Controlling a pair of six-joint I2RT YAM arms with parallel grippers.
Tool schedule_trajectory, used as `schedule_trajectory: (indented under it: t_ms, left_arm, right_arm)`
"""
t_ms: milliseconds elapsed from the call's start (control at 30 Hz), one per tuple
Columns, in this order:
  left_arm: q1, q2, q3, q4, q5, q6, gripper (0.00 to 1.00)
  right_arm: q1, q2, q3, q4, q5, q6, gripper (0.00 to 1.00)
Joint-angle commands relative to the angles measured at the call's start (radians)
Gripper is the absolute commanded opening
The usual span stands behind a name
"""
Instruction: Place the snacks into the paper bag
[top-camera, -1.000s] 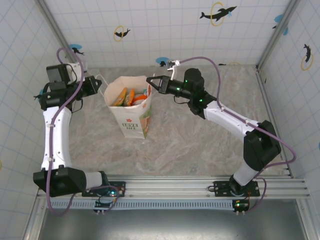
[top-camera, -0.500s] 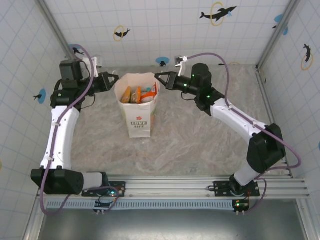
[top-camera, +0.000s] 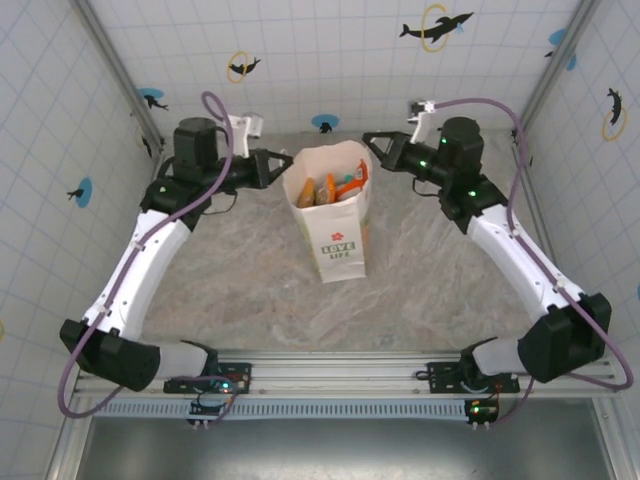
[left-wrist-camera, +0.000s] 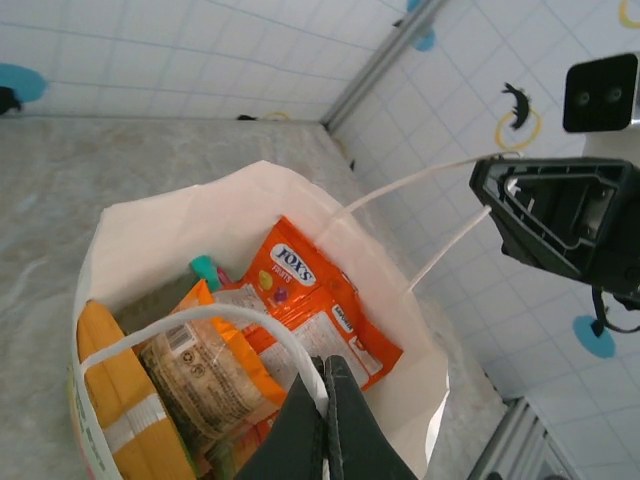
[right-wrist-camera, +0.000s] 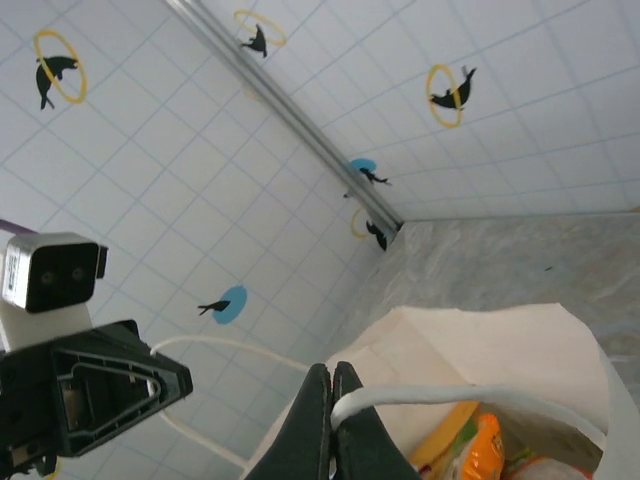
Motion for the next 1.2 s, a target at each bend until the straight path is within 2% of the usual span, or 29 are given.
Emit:
schedule_trajectory:
  t_ms: [0, 133, 167, 333, 467, 667, 833, 867, 967, 1033, 1100, 1167]
  left_arm:
    - [-0.033, 0.012, -0.033, 0.117, -0.008, -0.039, 0.0]
    - [-0.047, 0.025, -0.07, 0.131, -0.011, -0.046, 0.01]
    - [-0.084, 0.027, -0.076, 0.133, -0.012, -0.048, 0.02]
    - [-0.094, 0.03, -0.075, 0.157, -0.01, -0.056, 0.1]
    - [-0.096, 0.036, -0.056, 0.147, -0.012, -0.042, 0.09]
    - [-0.096, 0.044, 0.016, 0.076, -0.085, 0.009, 0.07]
    - [-0.096, 0.06, 0.034, 0.056, -0.087, 0.016, 0.07]
    - [-0.096, 0.06, 0.032, 0.052, -0.092, 0.017, 0.09]
    - [-0.096, 0.059, 0.027, 0.044, -0.09, 0.018, 0.2]
    - [-0.096, 0.053, 0.028, 0.034, -0.091, 0.025, 0.3]
    - [-0.096, 0.036, 0.024, 0.022, -0.116, 0.031, 0.41]
    - [-0.096, 0.007, 0.01, 0.016, -0.152, 0.038, 0.48]
  right_arm:
    - [-0.033, -0.069, -0.06, 0.037, -0.028, -0.021, 0.0]
    - [-0.052, -0.118, -0.165, 0.046, -0.025, -0.014, 0.0]
    - [-0.057, -0.131, -0.189, 0.054, -0.023, -0.008, 0.0]
    - [-0.073, -0.175, -0.23, 0.053, -0.011, -0.004, 0.0]
    - [-0.08, -0.205, -0.235, 0.038, -0.001, -0.01, 0.0]
    - [-0.082, -0.231, -0.238, 0.031, -0.002, -0.006, 0.0]
    - [-0.082, -0.253, -0.273, 0.034, 0.008, -0.003, 0.0]
    - [-0.082, -0.26, -0.281, 0.034, 0.014, -0.004, 0.0]
    - [-0.083, -0.272, -0.298, 0.031, 0.025, -0.007, 0.0]
    - [-0.085, -0.278, -0.296, 0.016, 0.031, -0.012, 0.13]
    - [-0.089, -0.289, -0.289, -0.012, 0.043, -0.03, 0.31]
    - [-0.096, -0.306, -0.282, -0.07, 0.06, -0.052, 0.41]
